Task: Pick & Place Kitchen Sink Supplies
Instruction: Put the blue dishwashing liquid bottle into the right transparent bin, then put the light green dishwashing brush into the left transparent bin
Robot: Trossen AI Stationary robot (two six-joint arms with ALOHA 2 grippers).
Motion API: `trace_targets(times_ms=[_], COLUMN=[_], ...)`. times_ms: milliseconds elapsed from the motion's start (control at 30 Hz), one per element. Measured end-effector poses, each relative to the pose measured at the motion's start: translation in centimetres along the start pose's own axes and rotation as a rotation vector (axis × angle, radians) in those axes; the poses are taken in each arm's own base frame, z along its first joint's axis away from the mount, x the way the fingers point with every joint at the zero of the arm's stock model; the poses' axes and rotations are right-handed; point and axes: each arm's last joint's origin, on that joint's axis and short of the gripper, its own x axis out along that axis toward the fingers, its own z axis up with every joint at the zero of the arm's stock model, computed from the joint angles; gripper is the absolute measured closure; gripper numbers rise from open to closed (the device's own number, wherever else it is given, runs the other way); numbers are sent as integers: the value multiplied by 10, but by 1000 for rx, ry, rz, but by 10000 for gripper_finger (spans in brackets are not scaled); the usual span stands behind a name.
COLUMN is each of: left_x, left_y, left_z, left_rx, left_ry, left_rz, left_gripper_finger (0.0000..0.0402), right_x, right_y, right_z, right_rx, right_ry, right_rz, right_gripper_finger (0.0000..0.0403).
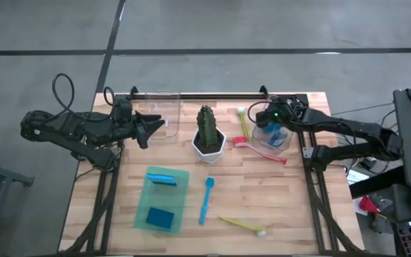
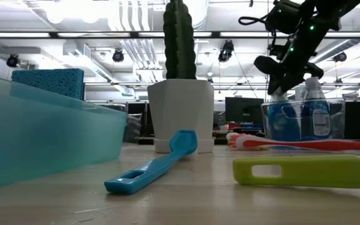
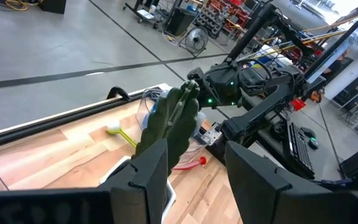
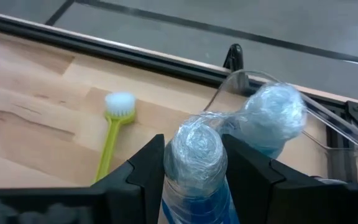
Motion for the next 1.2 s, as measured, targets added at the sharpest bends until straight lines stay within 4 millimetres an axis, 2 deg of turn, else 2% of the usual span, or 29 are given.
trace_targets(times_ms=[267, 567, 700, 900, 1067, 1200], left_x=[0, 0, 0, 0, 1, 1], left_y=[0, -1, -1, -1, -1, -1], left_z=[0, -1, -1, -1, -1, -1], left_rx=[-1, -1, -1, 32, 81, 90], left_ry=[3, 18, 21, 21, 21, 22], left_rz=[-4, -18, -21, -21, -20, -20], left_gripper_finger=[248, 248, 248, 248, 248, 248], right_x=[1, -29, -48, -67, -82, -98], right_y=[0, -6, -6, 9, 24, 36], right_z=[-2, 20, 32, 42, 35, 22], right_rx=[7, 76, 114, 135, 160, 174], right_ry=[21, -60, -61, 25, 204, 432], right_rz=[10, 136, 305, 725, 1010, 1181], right_gripper_finger=[232, 198, 196, 206, 217, 225])
